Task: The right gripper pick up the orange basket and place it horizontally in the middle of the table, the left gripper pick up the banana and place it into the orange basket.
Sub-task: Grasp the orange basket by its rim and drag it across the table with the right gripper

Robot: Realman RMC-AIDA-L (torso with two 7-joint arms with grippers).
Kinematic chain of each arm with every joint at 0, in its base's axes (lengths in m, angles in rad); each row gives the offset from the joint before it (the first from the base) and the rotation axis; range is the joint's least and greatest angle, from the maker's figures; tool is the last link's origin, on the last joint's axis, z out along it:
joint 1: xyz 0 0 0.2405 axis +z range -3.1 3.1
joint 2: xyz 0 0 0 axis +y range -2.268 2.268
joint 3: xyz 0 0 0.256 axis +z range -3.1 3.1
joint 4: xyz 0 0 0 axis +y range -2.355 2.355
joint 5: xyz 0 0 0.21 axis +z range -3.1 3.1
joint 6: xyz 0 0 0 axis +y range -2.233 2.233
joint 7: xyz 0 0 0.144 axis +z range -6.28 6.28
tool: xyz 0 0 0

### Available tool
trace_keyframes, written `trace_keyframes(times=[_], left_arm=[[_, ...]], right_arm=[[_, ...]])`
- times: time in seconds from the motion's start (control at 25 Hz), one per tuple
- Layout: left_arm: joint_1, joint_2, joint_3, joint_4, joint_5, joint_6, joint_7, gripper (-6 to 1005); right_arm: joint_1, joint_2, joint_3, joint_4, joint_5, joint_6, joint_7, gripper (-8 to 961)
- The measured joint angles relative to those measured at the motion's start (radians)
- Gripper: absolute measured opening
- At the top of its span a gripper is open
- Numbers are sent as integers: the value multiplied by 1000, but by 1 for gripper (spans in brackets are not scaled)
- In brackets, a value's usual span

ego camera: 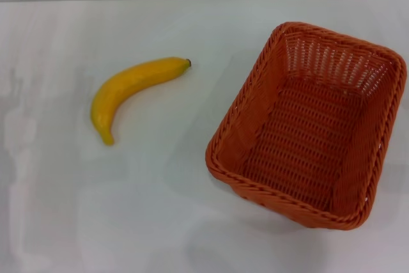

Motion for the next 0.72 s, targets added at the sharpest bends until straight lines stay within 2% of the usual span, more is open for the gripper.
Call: trace_keyframes(times=[0.72], left_arm=[[2, 0, 2, 0, 0, -1, 2, 850]], right_arm=[[1, 0, 0, 6, 0, 0, 0, 807]])
